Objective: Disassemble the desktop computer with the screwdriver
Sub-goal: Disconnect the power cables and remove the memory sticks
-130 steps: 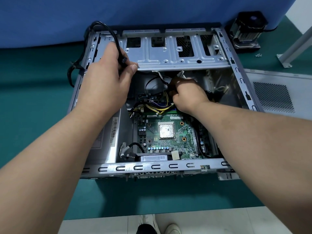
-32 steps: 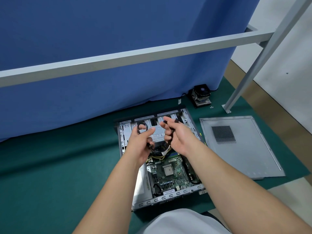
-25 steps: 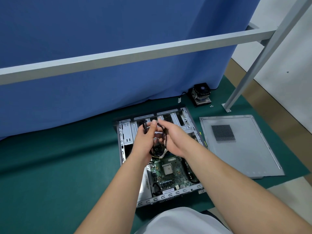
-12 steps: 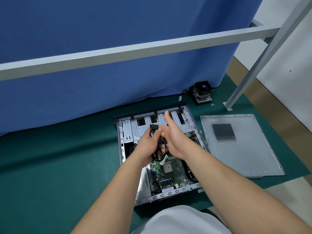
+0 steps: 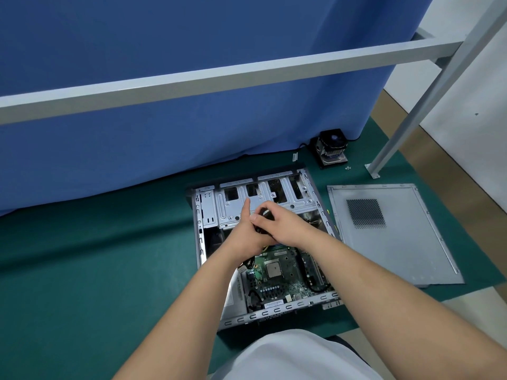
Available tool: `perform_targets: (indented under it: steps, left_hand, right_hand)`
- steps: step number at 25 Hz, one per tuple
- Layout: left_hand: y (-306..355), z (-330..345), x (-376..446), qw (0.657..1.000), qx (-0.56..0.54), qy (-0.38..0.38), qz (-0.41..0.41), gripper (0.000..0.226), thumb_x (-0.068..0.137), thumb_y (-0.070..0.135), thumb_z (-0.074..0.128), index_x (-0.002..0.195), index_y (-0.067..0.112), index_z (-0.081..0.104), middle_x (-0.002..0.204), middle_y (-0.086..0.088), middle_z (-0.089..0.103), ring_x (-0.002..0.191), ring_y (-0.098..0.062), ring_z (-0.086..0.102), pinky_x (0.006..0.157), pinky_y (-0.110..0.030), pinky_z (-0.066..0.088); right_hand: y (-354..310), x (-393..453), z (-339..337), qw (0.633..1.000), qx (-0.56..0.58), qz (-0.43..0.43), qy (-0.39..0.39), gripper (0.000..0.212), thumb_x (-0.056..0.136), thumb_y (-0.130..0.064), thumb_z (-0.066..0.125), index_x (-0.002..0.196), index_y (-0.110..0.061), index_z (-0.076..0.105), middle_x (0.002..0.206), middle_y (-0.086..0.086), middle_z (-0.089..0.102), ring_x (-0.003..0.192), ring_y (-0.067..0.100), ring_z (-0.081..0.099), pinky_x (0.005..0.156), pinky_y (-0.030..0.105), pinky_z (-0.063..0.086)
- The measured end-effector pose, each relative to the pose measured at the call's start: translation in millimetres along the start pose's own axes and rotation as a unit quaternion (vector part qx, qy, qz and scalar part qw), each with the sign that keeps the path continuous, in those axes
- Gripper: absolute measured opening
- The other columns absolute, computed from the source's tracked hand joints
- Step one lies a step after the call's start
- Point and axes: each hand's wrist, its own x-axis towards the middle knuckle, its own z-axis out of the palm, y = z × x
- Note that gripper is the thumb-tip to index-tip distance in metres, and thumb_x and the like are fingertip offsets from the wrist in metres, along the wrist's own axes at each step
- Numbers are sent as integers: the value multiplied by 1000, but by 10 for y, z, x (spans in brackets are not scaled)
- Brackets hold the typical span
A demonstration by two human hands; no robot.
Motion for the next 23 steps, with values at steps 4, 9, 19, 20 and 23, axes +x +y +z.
perform_targets:
  steps: [4,9,19,20,23]
  left_hand:
    - [39,-69,-3,1000,-15,2,-19,120,75,12,84,159,45,6,91,-8,76,50,-14,56,52,-29,48]
    - [-5,-130,-56,994,-97,-49,-8,87,75,12,91,145,34,45,112,-14,74,84,-29,77,74,-40,63]
    - [77,172,124,828,-548,117,37,36,87,27,82,121,25,69,109,-8,76,88,-13,70,81,-29,52]
    - [111,172,178,806,-574,144,29,29,92,25,77,118,20,67,99,-8,76,83,-14,70,80,-31,53]
    - [154,146,320,779,-594,201,-10,21,97,30,71,108,14,64,64,1,60,57,-11,60,69,-30,58]
  right_hand:
    - [70,35,30,998,-12,-8,59,30,96,-53,63,97,-23,60,85,0,67,70,14,60,60,29,49]
    - [226,55,-7,993,-10,1,114,19,102,-47,55,92,-33,61,75,-6,62,60,10,55,55,27,43]
    - [166,-44,248,935,193,217,205,20,108,-30,47,101,-17,62,84,3,66,68,19,59,61,33,49]
    - [164,-58,308,943,150,202,218,22,108,-29,45,98,-17,61,90,5,68,75,22,63,69,36,51]
    - [204,-115,381,951,178,169,189,26,109,-31,41,101,-16,62,96,9,69,75,15,66,75,39,54]
